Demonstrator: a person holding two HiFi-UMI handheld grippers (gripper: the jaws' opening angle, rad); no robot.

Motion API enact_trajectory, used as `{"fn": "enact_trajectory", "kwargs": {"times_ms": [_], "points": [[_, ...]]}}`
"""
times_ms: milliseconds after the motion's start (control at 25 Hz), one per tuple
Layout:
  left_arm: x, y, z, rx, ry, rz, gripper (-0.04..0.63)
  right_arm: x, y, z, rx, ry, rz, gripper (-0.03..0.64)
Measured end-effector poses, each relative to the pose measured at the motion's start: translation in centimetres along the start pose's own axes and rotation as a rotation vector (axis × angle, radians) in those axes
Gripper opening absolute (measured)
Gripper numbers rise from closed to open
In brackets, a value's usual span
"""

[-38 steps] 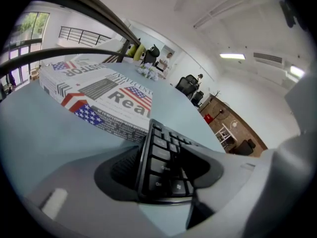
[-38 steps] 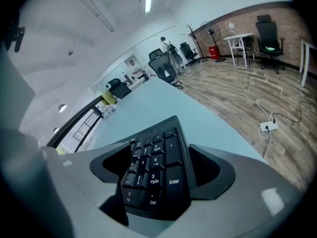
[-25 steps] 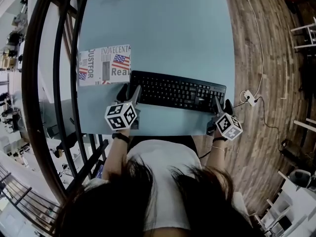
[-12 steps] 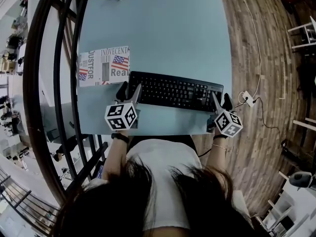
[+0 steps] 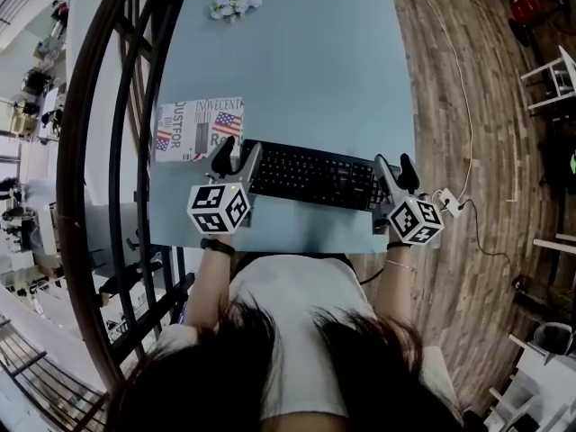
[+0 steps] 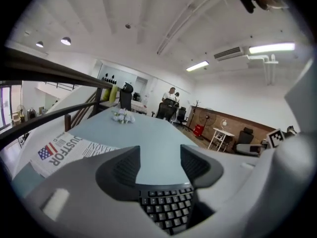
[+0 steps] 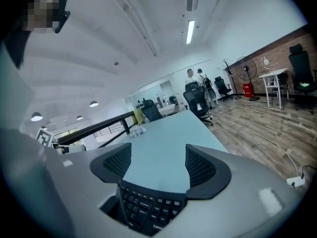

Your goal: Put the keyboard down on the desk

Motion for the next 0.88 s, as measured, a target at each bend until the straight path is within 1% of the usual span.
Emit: {"fn": "enact_trajectory", "kwargs": {"times_ms": [200, 320, 440, 600, 720, 800, 880], "points": [[0.9, -1.3, -4.2, -0.034, -0.096, 0.010, 0.288, -0.9, 3.8, -4.4, 0.058, -0.071, -0.122, 0.335], [1.4, -2.3, -6.4, -0.055, -0.144, 0.014, 0.288, -1.4, 6.2, -6.5, 0.104, -0.086, -0.199, 0.310], [2.1, -3.7, -8.0, -0.070, -0.170, 0.036, 0.278, -1.4, 8.6, -7.7, 0.170, -0.080, -0.258, 0.274], [3.1, -5.4, -9.3, -0.101, -0.191, 0.069, 0.223, -0.8, 10.7, -8.4, 0.237, -0.078, -0.289, 0.230], [3.5, -5.9, -10.0, -0.108, -0.203, 0.083, 0.181, -0.7, 11.3, -9.1, 0.266, -0.093, -0.300, 0.173], [3.7, -5.9, -10.0, -0.115, -0.200, 0.095, 0.140, -0.7, 11.5, -9.3, 0.279, -0.098, -0.305, 0.125], [3.9, -5.7, -9.8, -0.113, -0.193, 0.109, 0.127, -0.6, 11.8, -9.3, 0.284, -0.105, -0.311, 0.079]]}}
Point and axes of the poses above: the fingertips, and each gripper's own axes: x backward along the fingers, y to its left, z out of its underside, the point moved 1 cm from there along x, backward along the fingers, and after that the axes turned 3 degrees about -x, right-handed, at the moved point
